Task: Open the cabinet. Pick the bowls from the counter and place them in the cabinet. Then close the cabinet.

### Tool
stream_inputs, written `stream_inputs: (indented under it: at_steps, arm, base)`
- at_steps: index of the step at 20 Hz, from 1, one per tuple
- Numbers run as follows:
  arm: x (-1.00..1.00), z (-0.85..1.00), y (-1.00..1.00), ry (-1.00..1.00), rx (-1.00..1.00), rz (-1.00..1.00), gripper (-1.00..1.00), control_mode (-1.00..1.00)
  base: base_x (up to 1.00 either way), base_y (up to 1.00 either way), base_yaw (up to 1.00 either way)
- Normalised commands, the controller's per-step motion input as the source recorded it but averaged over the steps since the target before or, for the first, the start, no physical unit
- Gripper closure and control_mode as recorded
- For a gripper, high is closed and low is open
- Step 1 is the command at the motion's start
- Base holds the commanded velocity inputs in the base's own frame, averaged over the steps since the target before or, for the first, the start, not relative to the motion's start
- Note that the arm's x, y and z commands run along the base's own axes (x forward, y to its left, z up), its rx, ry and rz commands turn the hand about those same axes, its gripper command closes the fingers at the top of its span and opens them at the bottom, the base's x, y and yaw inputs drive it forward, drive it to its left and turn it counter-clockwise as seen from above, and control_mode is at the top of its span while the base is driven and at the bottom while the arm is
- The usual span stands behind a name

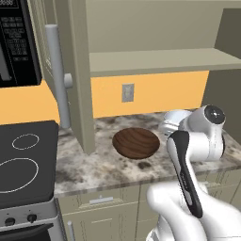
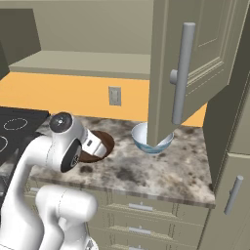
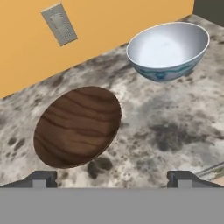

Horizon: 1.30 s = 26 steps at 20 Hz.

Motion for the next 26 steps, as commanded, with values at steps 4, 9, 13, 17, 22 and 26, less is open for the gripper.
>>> stream_inputs:
  at_steps: [4,9,13,17,22,26]
  arm:
    - [0.21,-0.25,-0.02,0.0,0.0,0.0,-1.0,-1.0]
    - [0.21,-0.27,-0.05,0.0,0.0,0.0,-1.0,-1.0]
    - [0.19,-0.31,-0.06,0.0,0.0,0.0,-1.0,-1.0]
    - [0.18,-0.29,-0.06,0.0,0.0,0.0,-1.0,-1.0]
    - [0.19,-0.17,-0.07,0.05,0.01,0.0,-1.0,-1.0]
    - [0.22,-0.13,-0.04,0.05,0.01,0.0,-1.0,-1.0]
  base:
    - [0.0,0.0,0.0]
    - [0.0,0.0,0.0]
    - [0.0,0.0,0.0]
    - [0.0,0.0,0.0]
    - [0.0,0.0,0.0]
    - [0.0,0.0,0.0]
